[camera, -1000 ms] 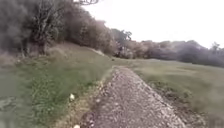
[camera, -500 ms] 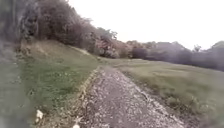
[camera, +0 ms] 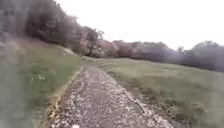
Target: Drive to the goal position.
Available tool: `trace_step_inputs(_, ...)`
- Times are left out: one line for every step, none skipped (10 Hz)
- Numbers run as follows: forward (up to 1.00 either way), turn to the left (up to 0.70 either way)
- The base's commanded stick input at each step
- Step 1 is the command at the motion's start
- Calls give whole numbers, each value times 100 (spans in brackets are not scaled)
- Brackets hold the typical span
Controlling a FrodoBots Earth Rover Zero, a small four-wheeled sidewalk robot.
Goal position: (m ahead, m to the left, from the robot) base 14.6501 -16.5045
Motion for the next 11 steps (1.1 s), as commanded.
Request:
trace_step_inputs(100, 0)
trace_step_inputs(100, 0)
trace_step_inputs(100, 4)
trace_step_inputs(100, 22)
trace_step_inputs(100, 39)
trace_step_inputs(100, 40)
trace_step_inputs(100, 40)
trace_step_inputs(100, 10)
trace_step_inputs(100, 3)
trace_step_inputs(100, 0)
trace_step_inputs(100, 0)
